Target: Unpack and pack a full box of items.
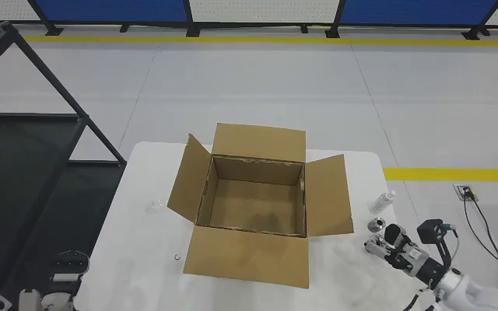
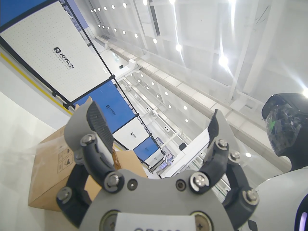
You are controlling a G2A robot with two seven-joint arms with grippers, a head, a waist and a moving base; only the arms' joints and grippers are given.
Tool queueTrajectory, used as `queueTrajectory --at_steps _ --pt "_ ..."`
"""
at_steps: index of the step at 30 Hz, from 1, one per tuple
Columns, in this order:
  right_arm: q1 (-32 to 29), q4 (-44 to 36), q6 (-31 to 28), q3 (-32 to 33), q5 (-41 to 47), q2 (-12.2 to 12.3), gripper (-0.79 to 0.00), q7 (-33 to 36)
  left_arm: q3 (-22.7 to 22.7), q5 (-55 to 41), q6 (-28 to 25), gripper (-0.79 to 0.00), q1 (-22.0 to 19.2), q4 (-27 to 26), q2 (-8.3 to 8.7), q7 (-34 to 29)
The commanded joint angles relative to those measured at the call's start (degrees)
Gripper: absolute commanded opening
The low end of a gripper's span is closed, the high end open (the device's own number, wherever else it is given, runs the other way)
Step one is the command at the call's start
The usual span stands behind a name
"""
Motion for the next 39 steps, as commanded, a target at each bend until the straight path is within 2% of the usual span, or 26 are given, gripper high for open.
queueTrajectory --at_steps 1,7,14,20,27,35,37,39 --pt "-0.09 -0.62 1.9 -0.24 -2.05 -0.03 0.0 -0.65 0.05 -0.12 0.05 0.0 0.1 0.36 -0.05 0.2" --pt "-1.34 -3.78 4.36 -1.38 -15.79 0.19 0.0 -2.39 -0.37 -0.76 0.24 0.0 -0.12 1.16 -0.09 0.54" --pt "-3.56 -3.75 6.83 -0.51 -25.3 0.49 0.0 -3.46 -0.25 -1.13 0.68 0.0 -0.63 1.0 -0.06 -0.29" --pt "-1.09 -0.25 9.91 -2.63 -27.06 0.58 0.0 -0.49 -0.09 -0.9 1.25 0.0 -1.05 0.99 -0.05 -0.65" --pt "3.19 4.94 8.14 -4.96 -25.86 0.76 0.0 0.56 -0.09 -0.9 1.25 0.0 -1.05 0.99 -0.05 -0.65" --pt "6.8 8.85 8.91 -6.9 -25.21 0.9 0.0 2.14 -0.09 -0.9 1.25 0.0 -1.05 0.99 -0.05 -0.65" --pt "7.46 9.58 8.79 -7.21 -25.16 0.96 -0.055 2.43 -0.09 -0.9 1.25 0.0 -1.05 0.99 -0.05 -0.65" --pt "7.96 10.19 8.77 -7.57 -24.99 1.0 -0.068 2.71 -0.09 -0.9 1.25 0.0 -1.05 0.99 -0.05 -0.65"
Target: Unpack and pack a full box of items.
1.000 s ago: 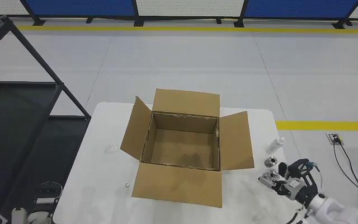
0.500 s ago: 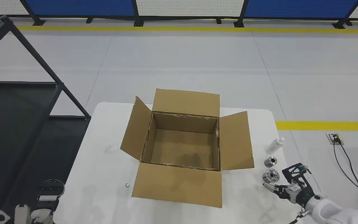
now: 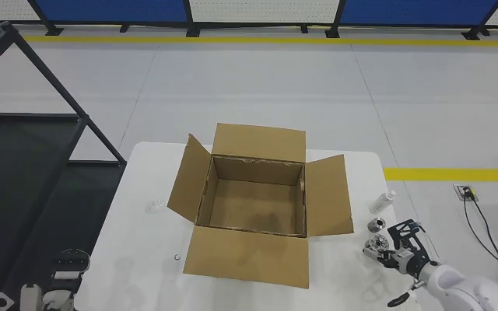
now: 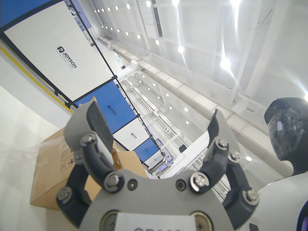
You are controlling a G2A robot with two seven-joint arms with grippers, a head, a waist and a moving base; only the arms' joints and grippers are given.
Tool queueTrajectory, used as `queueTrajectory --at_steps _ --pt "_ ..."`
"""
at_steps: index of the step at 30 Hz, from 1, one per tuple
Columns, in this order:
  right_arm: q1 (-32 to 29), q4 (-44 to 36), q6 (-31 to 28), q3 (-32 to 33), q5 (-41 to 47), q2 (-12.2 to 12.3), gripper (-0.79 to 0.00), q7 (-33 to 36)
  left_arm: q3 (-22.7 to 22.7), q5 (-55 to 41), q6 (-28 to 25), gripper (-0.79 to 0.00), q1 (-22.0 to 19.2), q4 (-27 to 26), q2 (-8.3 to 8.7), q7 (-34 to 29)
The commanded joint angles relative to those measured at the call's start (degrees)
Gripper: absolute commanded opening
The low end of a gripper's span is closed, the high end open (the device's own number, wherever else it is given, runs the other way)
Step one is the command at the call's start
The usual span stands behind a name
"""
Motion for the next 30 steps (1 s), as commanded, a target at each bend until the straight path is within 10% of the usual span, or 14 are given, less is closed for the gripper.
queueTrajectory --at_steps 1,14,30 --pt "0.49 0.57 -0.07 -0.35 0.11 0.05 -0.114 0.32 0.0 0.0 0.0 0.0 0.0 0.0 0.0 0.0" --pt "0.95 0.2 0.42 -0.63 -0.19 0.45 -0.785 -0.27 0.0 0.0 0.0 0.0 0.0 0.0 0.0 0.0" --pt "-7.35 -27.71 0.55 10.07 4.22 1.65 -0.785 3.86 0.0 0.0 0.0 0.0 0.0 0.0 0.0 0.0"
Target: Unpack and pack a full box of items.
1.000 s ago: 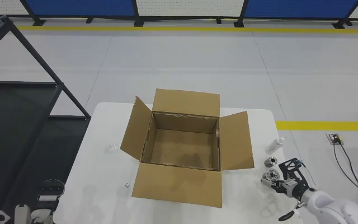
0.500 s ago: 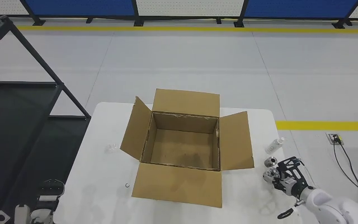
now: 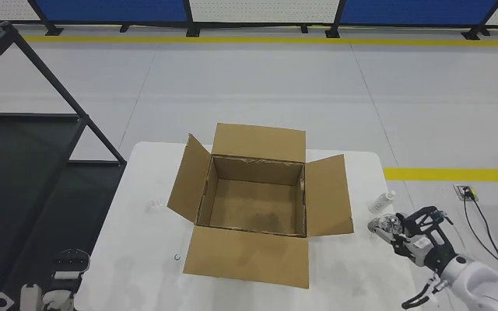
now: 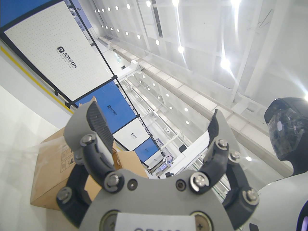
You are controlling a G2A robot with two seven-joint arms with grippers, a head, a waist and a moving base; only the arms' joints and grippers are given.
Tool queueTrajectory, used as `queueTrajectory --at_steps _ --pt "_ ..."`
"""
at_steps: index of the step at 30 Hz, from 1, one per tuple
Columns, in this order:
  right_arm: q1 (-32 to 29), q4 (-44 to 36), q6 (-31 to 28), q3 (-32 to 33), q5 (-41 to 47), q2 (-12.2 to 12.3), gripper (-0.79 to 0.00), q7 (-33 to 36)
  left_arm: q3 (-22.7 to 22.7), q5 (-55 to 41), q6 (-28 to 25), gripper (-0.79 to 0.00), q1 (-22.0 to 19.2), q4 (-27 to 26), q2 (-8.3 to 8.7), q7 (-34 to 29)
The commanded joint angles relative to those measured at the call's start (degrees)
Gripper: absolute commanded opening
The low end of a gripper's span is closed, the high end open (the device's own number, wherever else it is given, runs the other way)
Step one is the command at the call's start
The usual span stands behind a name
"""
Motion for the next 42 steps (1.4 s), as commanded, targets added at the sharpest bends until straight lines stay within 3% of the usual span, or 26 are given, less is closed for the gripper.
queueTrajectory --at_steps 1,9,17,23,31,42 --pt "-0.07 -4.05 0.85 0.75 1.22 0.09 -0.785 1.23 0.0 0.0 0.0 0.0 0.0 0.0 0.0 0.0" --pt "4.17 -16.18 4.47 -3.03 2.73 0.55 -0.785 7.47 0.0 0.0 0.0 0.0 0.0 0.0 0.0 0.0" --pt "18.74 -16.69 8.86 -21.03 -1.44 0.57 -0.785 16.83 0.0 0.0 0.0 0.0 0.0 0.0 0.0 0.0" --pt "35.17 -8.41 13.88 -37.91 -2.34 -1.28 -0.785 21.89 0.0 0.0 0.0 0.0 0.0 0.0 0.0 0.0" --pt "55.44 7.45 21.93 -57.69 0.59 -6.7 -0.785 22.83 0.0 0.0 0.0 0.0 0.0 0.0 0.0 0.0" --pt "71.54 30.97 28.16 -74.63 9.29 -16.6 -0.785 16.44 0.0 0.0 0.0 0.0 0.0 0.0 0.0 0.0"
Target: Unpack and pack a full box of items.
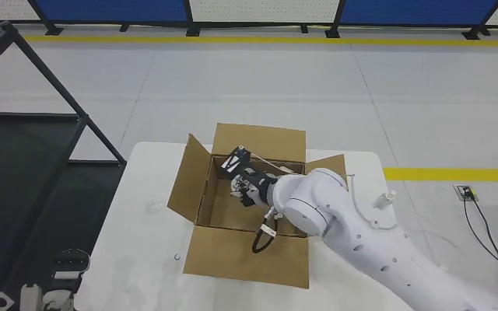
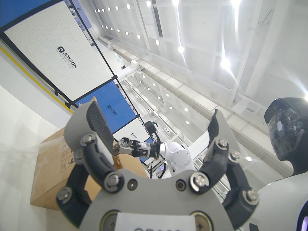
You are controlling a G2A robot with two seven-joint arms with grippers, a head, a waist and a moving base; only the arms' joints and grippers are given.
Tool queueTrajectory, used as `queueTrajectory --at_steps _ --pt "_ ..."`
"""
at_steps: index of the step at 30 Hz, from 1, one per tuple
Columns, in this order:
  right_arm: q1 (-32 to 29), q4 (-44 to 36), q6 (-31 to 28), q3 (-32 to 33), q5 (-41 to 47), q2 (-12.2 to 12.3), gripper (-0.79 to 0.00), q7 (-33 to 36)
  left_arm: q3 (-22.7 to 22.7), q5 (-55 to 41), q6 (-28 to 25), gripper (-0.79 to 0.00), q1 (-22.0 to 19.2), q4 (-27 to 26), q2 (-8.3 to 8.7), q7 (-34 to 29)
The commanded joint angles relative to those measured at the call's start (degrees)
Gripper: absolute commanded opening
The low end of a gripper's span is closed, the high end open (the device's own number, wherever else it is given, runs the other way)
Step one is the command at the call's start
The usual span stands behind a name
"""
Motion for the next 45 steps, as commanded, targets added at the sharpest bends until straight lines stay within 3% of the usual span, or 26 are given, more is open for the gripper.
queueTrajectory --at_steps 1,4,45 --pt "2.08 4.78 0.34 -1.9 1.96 -1.85 -0.785 -1.46 0.0 0.0 0.0 0.0 0.0 0.0 0.0 0.0" --pt "3.66 8.11 -1.15 -3.61 3.26 -3.49 -0.785 -2.16 0.0 0.0 0.0 0.0 0.0 0.0 0.0 0.0" --pt "3.66 8.11 -1.15 -3.61 3.26 -3.49 -0.785 -2.16 0.0 0.0 0.0 0.0 0.0 0.0 0.0 0.0"
